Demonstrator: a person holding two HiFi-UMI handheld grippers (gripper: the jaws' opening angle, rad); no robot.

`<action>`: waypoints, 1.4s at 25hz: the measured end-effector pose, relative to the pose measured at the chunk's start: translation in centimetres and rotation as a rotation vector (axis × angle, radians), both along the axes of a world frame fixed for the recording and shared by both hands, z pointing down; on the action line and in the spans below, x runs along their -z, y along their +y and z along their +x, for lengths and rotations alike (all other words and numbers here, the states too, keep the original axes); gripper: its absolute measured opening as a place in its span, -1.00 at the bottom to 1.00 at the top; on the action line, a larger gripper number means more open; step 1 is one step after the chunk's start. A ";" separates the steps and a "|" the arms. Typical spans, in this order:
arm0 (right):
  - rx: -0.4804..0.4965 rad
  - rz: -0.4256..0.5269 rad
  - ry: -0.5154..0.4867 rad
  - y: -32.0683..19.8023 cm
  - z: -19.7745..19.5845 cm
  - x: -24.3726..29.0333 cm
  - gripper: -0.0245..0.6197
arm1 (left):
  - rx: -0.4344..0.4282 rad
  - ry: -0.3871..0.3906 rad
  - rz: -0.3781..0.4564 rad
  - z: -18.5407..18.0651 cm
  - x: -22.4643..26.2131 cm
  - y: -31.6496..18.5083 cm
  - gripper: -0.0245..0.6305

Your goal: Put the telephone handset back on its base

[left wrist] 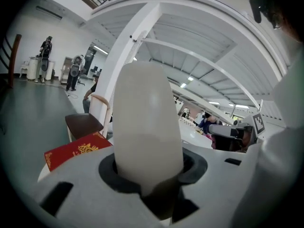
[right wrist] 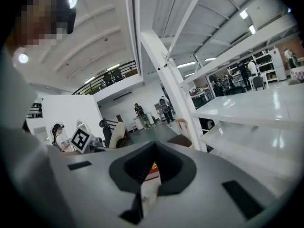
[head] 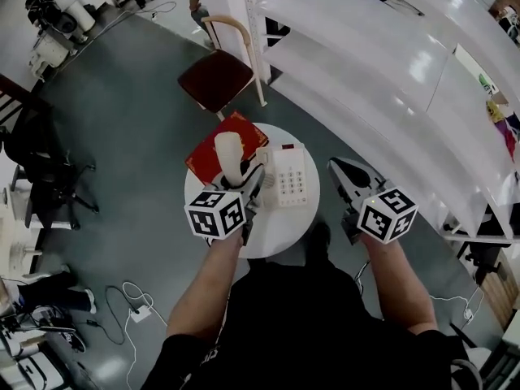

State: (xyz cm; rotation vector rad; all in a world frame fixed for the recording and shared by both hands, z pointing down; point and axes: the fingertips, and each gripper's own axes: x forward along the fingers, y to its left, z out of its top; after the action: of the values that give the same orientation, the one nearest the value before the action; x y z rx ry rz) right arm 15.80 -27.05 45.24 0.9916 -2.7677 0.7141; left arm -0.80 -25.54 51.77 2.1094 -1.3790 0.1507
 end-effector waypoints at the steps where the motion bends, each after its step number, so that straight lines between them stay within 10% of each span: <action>1: 0.007 -0.004 0.000 -0.2 -0.2 -0.2 -0.91 | 0.003 -0.001 -0.022 0.2 -0.9 -0.2 -0.41; 26: -0.058 -0.124 0.029 1.2 5.7 -4.8 -0.90 | -0.058 -0.107 -0.403 4.2 -18.1 -0.6 -0.40; 35: -0.100 -0.134 0.017 1.4 7.2 -4.9 -0.90 | 0.001 -0.265 -0.450 2.2 -19.6 -0.9 -0.40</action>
State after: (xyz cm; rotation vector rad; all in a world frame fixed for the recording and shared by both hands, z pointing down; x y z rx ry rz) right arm 22.96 -25.67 50.16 1.1085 -2.6320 0.8875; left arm 1.44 -26.42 71.40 1.7528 -1.3405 0.6950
